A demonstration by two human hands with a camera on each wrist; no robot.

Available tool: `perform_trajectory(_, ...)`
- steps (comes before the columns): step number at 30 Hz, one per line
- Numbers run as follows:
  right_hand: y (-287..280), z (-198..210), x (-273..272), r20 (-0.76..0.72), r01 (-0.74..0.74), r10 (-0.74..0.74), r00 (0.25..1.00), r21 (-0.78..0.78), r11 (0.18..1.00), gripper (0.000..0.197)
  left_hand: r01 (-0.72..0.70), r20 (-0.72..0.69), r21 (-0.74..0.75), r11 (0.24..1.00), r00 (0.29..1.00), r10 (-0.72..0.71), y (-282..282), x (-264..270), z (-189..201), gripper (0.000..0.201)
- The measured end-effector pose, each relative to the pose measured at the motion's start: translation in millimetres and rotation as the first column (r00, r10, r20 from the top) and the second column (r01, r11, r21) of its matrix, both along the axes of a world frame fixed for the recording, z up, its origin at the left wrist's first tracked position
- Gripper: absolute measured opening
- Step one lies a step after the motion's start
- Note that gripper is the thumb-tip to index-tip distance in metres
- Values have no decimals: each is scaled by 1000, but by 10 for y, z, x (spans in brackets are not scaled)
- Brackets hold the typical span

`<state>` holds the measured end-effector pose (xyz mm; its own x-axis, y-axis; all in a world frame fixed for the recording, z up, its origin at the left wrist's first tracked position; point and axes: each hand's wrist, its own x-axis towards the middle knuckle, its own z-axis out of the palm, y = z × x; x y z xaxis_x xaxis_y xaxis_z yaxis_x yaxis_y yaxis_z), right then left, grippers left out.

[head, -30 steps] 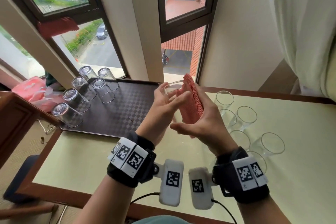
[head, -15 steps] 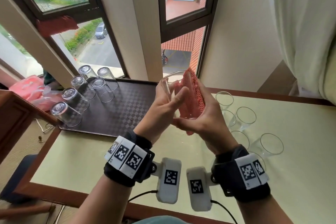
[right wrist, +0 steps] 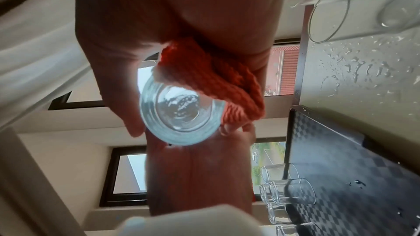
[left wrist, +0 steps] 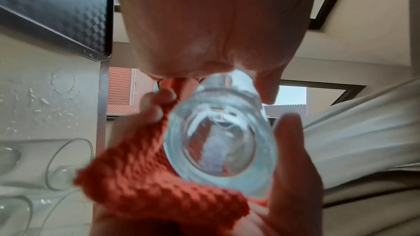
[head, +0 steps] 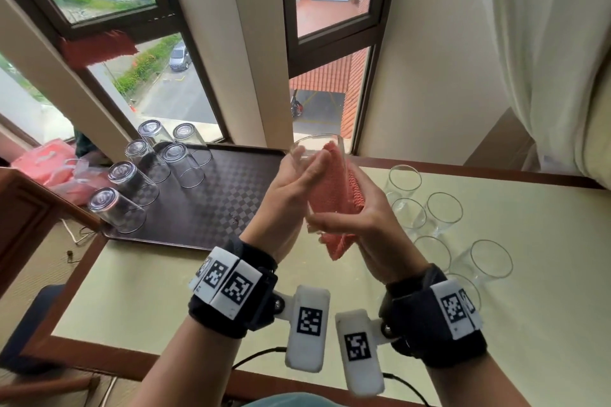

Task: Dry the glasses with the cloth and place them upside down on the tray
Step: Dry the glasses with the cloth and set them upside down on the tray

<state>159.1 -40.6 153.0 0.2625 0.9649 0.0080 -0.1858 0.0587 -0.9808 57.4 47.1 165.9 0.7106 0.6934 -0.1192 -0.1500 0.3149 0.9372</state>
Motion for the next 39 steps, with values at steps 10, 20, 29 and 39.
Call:
perform_trajectory(10,28,-41,28,263,149,-158,952,55,987,98,-3,14,-41,999,1000,3,105,-42,-4,58)
perform_trajectory(20,5,-96,4,205,124,-124,971,12,992,95,-3,-28,-31,1000,1000,2,38,-124,-89,50)
perform_trajectory(29,15,-60,-42,-17,-32,33,999,44,999,95,11,-6,36,999,1000,-11,-4,-102,3,61)
perform_trajectory(39,48,-74,-2,347,34,-45,937,37,999,116,-31,-54,89,996,998,36,-12,-139,18,53)
